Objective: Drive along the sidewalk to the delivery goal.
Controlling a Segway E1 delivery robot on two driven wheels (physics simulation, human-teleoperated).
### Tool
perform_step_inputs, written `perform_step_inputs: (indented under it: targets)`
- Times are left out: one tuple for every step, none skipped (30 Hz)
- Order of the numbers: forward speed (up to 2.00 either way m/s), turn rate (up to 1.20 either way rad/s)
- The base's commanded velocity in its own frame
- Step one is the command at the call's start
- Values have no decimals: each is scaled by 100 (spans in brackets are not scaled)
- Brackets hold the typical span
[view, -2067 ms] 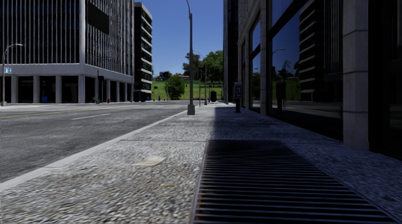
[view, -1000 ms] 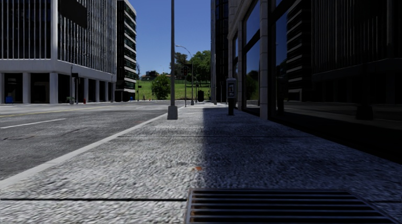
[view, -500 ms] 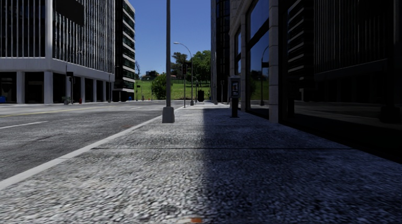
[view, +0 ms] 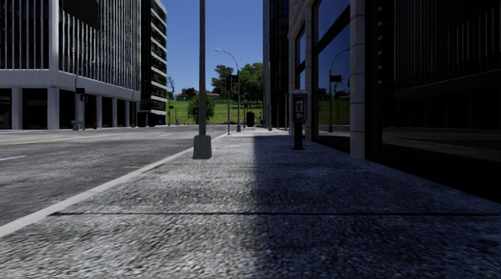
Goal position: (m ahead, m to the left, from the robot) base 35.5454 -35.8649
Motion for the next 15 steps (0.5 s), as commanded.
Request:
perform_step_inputs:
  targets:
    - [200,0]
    - [200,0]
    - [200,0]
    - [200,0]
    - [200,0]
    - [200,0]
    - [200,0]
    - [200,0]
    - [200,0]
    - [200,0]
    - [200,0]
    - [200,0]
    - [200,0]
    - [200,0]
    - [200,0]
